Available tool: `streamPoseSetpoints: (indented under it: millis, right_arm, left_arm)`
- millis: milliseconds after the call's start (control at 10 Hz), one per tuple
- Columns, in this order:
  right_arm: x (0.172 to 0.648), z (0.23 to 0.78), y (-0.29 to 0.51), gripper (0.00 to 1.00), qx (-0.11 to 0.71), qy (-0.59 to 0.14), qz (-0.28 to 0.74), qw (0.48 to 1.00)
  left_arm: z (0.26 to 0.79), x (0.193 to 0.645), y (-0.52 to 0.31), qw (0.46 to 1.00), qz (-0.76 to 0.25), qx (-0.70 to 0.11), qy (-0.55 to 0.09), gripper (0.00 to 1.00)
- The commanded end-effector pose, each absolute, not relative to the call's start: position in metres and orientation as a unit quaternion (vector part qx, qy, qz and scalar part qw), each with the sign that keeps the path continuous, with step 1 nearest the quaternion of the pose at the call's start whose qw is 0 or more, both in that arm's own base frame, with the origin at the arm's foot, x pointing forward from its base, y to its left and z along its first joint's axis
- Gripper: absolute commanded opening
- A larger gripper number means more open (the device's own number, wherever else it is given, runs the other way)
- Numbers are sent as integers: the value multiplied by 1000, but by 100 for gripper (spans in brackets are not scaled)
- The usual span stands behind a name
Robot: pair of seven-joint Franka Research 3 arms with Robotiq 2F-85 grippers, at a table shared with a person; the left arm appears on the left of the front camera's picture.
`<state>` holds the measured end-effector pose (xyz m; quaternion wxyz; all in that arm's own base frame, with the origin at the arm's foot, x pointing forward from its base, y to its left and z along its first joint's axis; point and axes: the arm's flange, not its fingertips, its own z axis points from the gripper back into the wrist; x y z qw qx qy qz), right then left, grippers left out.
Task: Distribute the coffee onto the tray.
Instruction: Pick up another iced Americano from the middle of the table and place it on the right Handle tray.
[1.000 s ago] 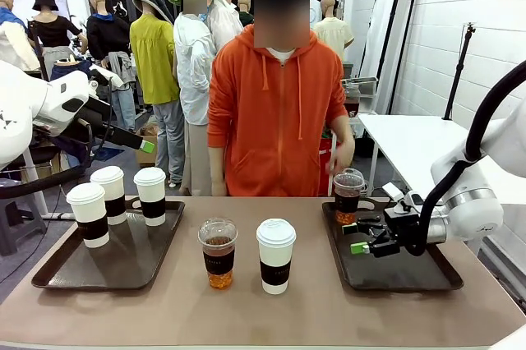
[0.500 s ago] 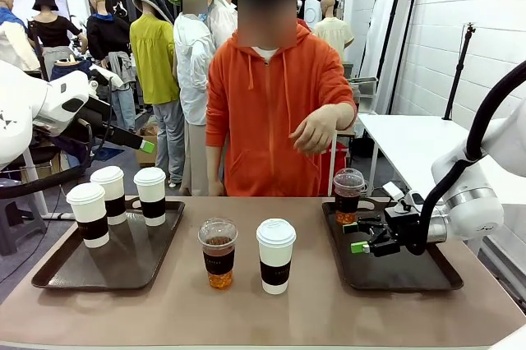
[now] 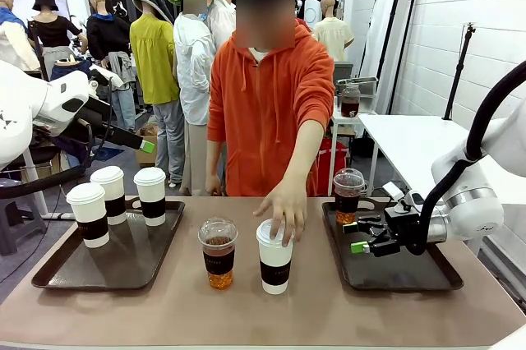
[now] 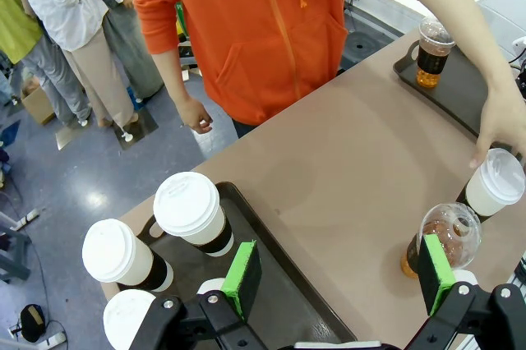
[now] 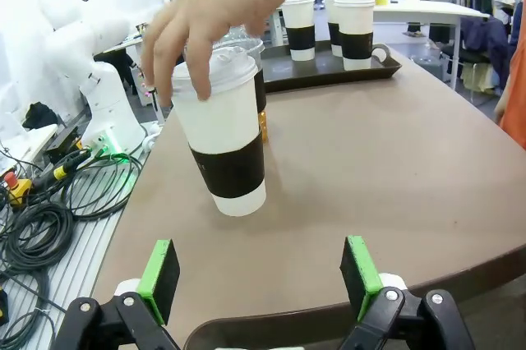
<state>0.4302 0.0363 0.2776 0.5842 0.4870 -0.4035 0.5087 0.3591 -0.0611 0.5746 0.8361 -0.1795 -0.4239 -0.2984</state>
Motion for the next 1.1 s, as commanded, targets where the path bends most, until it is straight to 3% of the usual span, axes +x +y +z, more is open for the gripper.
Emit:
streamPoseSetpoints:
  millis: [0,1000]
  right_arm:
    - [430,278,37,100,489,-404,509,583]
    - [430,278,37,100,489,-404,509,583]
  left_arm:
    - [574,359,-60,837,-297,-182,-422,100]
    - [574,359,-60,837,-297,-182,-422,100]
